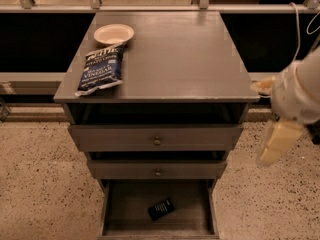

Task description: Pick rxbar blueberry from bottom drawer and place on counter

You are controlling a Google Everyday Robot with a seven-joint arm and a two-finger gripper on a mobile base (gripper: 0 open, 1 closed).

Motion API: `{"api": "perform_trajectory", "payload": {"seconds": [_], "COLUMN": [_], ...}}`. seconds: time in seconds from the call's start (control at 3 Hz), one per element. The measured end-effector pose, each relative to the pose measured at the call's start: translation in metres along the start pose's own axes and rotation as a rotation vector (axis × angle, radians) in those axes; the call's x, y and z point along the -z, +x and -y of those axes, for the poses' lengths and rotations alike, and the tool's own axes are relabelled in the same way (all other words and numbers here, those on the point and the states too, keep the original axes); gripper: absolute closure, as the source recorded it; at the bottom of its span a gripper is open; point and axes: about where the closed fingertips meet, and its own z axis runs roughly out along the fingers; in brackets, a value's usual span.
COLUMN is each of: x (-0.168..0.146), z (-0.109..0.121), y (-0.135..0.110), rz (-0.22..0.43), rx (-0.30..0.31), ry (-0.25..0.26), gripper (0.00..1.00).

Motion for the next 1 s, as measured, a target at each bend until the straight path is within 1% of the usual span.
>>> {"api": "perform_trajectory", "payload": {"seconds": [0.33, 0.67, 1.0], "x": [-0.043, -0.061, -0.081], "z": [-0.028, -0.033, -0.036], "y": [0.014, -0.004, -0.026], "rz": [0.085, 0.076, 0.064], "rx": [0.055, 0.199, 0.320], "ry": [0.003, -0.029, -0.081], "gripper": [0.00, 0.00, 0.00]}}
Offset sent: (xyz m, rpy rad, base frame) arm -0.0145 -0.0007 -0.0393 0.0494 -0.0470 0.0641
